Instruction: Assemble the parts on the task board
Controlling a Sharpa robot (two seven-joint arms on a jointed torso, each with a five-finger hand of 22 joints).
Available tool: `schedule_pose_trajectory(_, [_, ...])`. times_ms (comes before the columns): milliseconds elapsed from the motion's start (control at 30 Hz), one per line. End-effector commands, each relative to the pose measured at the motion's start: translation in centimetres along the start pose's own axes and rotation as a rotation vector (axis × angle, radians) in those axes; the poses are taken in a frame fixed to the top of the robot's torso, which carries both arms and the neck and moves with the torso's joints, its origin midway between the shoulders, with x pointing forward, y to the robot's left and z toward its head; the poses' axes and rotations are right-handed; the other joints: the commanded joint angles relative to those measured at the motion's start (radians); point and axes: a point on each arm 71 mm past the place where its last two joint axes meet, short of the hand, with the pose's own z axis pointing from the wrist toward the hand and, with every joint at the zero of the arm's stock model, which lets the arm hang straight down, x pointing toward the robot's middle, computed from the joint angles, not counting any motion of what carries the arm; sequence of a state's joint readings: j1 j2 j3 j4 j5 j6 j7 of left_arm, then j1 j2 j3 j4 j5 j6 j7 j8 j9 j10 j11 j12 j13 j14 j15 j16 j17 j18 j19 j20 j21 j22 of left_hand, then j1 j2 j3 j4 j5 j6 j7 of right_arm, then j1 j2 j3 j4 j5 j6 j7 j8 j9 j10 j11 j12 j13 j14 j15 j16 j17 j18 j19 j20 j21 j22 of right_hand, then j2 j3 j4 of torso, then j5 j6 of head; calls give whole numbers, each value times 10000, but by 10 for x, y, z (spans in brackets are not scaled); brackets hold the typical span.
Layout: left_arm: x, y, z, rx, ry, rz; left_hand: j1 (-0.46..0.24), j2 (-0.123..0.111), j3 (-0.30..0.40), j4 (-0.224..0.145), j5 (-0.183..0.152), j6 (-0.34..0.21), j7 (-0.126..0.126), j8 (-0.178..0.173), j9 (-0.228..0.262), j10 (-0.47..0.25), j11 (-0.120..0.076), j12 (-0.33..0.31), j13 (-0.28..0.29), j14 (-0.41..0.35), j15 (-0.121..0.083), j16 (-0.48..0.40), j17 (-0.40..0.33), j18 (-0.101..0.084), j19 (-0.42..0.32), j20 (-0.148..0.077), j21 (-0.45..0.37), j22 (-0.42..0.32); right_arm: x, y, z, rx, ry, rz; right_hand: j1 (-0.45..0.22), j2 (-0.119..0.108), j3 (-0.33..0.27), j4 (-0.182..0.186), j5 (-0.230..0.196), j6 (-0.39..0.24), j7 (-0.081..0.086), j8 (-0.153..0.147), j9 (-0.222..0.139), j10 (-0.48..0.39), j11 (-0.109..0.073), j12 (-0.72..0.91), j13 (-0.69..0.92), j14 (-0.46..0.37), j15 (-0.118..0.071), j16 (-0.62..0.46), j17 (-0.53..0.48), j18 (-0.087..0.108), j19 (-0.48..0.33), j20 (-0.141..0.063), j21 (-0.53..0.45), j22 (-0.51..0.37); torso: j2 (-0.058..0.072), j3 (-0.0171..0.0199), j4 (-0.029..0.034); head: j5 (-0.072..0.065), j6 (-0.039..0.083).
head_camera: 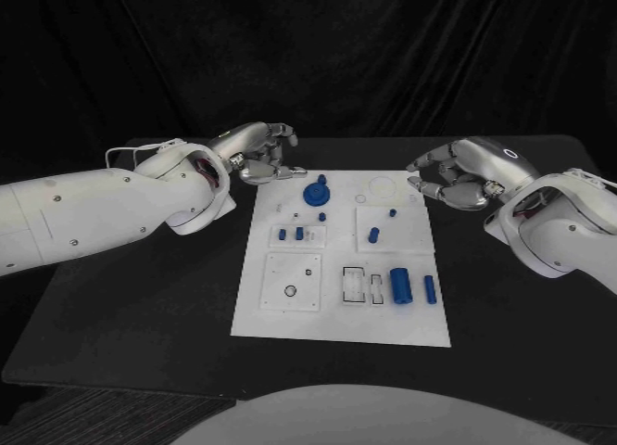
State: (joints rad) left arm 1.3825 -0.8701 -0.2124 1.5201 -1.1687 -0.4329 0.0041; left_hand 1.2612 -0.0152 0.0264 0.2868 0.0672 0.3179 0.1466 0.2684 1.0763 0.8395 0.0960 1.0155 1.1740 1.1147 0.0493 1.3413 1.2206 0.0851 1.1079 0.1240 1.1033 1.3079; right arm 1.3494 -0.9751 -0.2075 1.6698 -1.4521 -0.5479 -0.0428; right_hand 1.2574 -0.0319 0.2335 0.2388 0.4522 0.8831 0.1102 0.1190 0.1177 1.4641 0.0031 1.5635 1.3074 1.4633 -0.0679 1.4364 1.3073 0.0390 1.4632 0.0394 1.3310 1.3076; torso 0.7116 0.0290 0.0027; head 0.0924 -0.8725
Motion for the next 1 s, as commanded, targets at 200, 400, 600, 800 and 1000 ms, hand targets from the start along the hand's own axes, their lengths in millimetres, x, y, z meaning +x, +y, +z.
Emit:
schedule_pose_trajectory(200, [20,-23,23,3494,1304,2607,1582,75,273,-666,48,3179,-1212,-1297,-5465,-2716,-194,-6343,-6441,170,-433,-2263,-3260,207,1169,-18,207,1052,-7,7,3,-459,-487,-31,-221,16,25,180,-54,256,-51,44,18,944,-3,-23,2389,547,16,-377,-324,170,354,23,-40,1892,24,-1,11,-98,-1])
schedule_pose_trajectory(400, [38,-30,32,4169,1925,3193,1822,51,369,-1068,183,3813,-1563,-1956,-6992,-2704,-417,-6891,-8271,630,-627,-2305,-3529,188,1596,-214,-17,1038,-4,6,2,-456,-376,-10,-244,14,22,201,-77,264,-54,40,16,940,-4,-26,2381,543,13,-394,-354,170,354,18,-44,1890,49,-13,-31,-103,-1])
schedule_pose_trajectory(600, [53,-37,35,4673,2289,3978,2214,-47,610,-1574,315,4865,-1143,-1944,-7807,-1732,-547,-6498,-9139,1100,-766,-1776,-3314,62,2195,-351,478,1372,-2,5,1,-456,-290,12,-245,14,24,202,-80,263,-56,37,15,937,-5,-29,2374,521,12,-469,-482,179,343,17,-82,1879,105,-42,-48,-49,-1])
schedule_pose_trajectory(800, [59,-37,37,4513,2613,4329,2080,-159,630,-1552,112,5155,-1251,-1930,-8061,-1054,-555,-6170,-9197,1403,-788,-1349,-2986,-7,2469,-366,820,1518,-1,5,0,-451,-239,46,-245,14,24,202,-80,263,-56,37,15,937,-5,-29,2374,521,12,-469,-482,179,343,17,-82,1879,143,-71,-77,4,-1])
schedule_pose_trajectory(1000, [62,-33,37,4263,2754,4431,2022,-158,659,-1531,217,5301,-1105,-1901,-8137,-981,-533,-6159,-9249,1425,-770,-1295,-3012,-17,2522,-376,875,1535,0,5,0,-462,-214,66,-202,1,54,170,-34,262,-62,21,8,938,-10,-30,2374,519,5,-487,-512,181,340,9,-96,1874,151,-83,-84,-5,-1])
